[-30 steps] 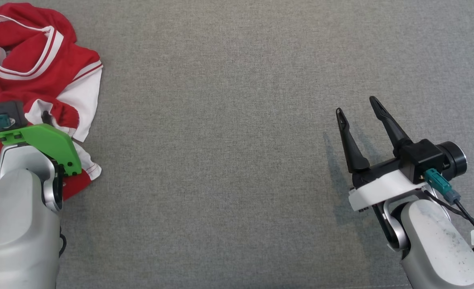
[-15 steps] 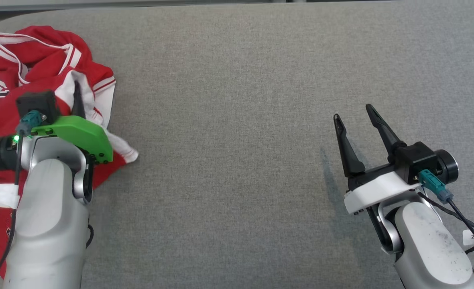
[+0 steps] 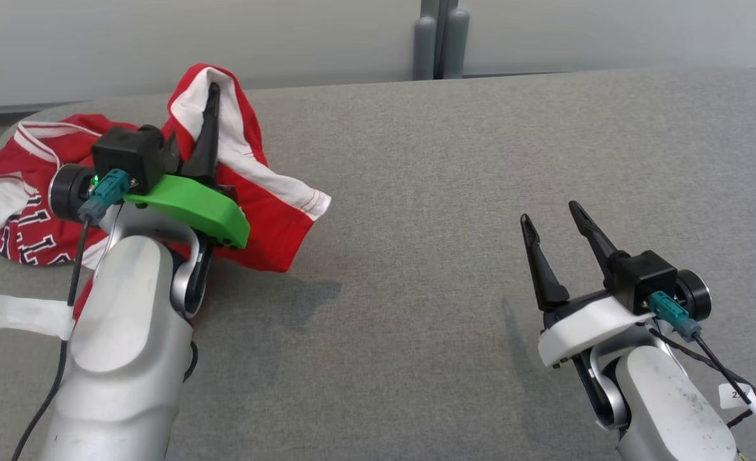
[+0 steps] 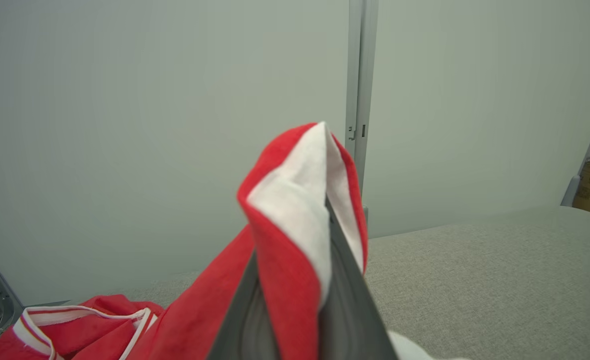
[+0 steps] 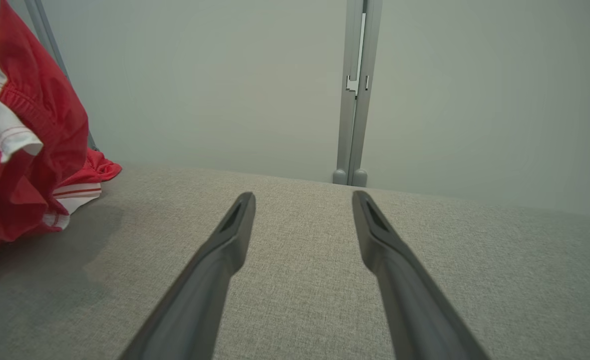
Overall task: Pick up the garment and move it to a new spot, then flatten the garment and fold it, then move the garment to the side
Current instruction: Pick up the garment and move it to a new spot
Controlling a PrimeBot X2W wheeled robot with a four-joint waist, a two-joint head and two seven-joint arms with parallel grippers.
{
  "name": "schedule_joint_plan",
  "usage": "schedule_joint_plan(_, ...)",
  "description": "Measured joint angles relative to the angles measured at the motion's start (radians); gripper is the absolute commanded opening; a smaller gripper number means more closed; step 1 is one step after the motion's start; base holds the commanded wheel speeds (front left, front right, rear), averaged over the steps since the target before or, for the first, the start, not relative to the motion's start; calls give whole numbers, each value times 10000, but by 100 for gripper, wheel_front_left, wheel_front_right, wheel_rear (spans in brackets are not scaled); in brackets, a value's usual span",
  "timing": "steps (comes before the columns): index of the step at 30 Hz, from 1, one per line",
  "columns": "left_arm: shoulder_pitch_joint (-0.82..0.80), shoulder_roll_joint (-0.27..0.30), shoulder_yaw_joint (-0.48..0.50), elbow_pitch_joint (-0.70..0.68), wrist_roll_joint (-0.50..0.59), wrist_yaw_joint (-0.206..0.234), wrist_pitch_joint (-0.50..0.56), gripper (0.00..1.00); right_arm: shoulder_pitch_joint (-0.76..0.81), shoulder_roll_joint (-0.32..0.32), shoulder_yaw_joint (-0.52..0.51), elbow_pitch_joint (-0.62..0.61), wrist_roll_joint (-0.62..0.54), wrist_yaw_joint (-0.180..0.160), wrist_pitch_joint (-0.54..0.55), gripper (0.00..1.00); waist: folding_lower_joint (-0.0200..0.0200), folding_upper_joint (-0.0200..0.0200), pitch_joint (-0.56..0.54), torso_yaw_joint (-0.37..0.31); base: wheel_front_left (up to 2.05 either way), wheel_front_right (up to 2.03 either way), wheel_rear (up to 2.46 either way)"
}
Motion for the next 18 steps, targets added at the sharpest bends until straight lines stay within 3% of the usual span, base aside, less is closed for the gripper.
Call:
schedule_joint_plan(10,-8,-23,-1866,-1534,-949,-295,267,0,221,77,299,84,8,25,0,100,0,0,-636,-1145,0,0,0)
schedule_joint_plan(14,-47,-12,-2861,-2345,-2125,-299,428,0,221,102,418,82,8,31,0,100,0,0,-726,-1624,0,0,0)
schedule_joint_plan(18,-190,-8,-3584,-2585,-2573,-297,786,0,221,127,522,81,8,123,0,100,0,0,-755,-2110,0,0,0)
